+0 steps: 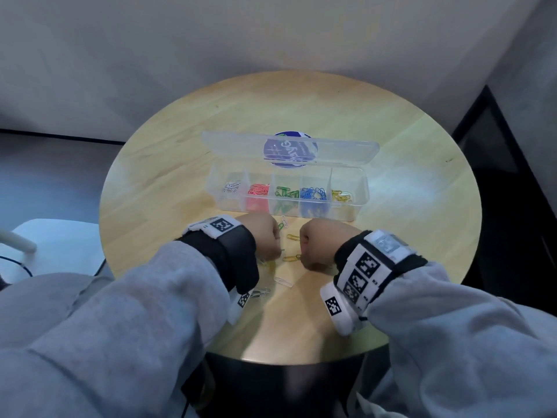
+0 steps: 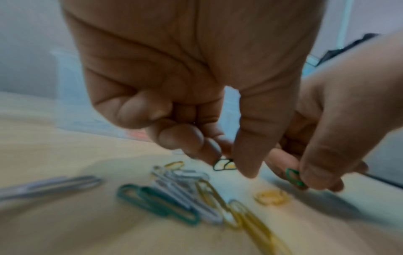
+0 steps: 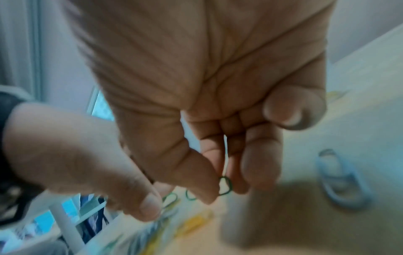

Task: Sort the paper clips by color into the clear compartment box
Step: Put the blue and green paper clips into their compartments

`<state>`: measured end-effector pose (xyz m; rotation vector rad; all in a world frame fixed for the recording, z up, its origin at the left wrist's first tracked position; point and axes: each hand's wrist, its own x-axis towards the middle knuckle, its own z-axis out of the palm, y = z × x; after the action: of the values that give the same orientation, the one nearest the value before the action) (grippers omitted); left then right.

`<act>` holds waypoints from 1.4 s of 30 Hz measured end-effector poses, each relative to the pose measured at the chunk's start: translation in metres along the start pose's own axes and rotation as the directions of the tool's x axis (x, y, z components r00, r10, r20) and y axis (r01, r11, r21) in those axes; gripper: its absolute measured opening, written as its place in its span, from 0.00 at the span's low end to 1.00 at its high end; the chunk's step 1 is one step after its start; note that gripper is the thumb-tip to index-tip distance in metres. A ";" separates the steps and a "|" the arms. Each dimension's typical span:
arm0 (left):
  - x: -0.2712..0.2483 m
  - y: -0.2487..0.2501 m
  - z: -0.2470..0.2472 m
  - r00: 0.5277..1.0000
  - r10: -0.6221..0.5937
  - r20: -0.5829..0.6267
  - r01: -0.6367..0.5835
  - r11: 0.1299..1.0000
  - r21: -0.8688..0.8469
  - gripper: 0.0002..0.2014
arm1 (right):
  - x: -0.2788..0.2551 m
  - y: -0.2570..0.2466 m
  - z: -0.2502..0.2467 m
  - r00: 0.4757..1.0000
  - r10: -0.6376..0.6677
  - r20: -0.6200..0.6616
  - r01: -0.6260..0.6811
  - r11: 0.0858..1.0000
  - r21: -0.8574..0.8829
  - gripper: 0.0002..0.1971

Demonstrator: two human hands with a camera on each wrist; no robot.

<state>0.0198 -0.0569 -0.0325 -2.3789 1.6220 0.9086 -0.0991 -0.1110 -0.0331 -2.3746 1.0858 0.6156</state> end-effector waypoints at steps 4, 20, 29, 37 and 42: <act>-0.012 -0.020 -0.011 1.000 -0.019 -0.021 0.013 0.967 -0.255 0.10 | -0.003 0.005 -0.016 0.999 -0.048 -0.010 0.048 0.949 0.312 0.03; -0.031 -0.052 -0.025 0.974 -0.216 0.061 0.171 0.534 -0.828 0.12 | 0.009 -0.006 -0.009 0.992 -0.057 -0.110 0.109 0.823 0.557 0.07; -0.029 -0.036 -0.004 0.995 -0.083 -0.046 0.082 0.996 -0.032 0.09 | 0.020 -0.013 0.000 0.994 -0.050 -0.102 0.064 0.988 0.139 0.20; -0.023 -0.034 0.001 0.997 -0.062 -0.053 0.064 0.997 0.035 0.07 | 0.015 -0.015 -0.004 0.989 -0.053 -0.139 0.069 0.991 0.117 0.23; -0.021 -0.034 0.004 0.997 -0.044 -0.056 0.047 0.998 0.046 0.07 | 0.012 -0.017 -0.004 0.990 -0.049 -0.129 0.060 0.995 0.077 0.15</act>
<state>0.0430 -0.0239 -0.0316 -2.4191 1.5830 0.7949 -0.0779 -0.1105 -0.0334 -2.3915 1.0736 0.3988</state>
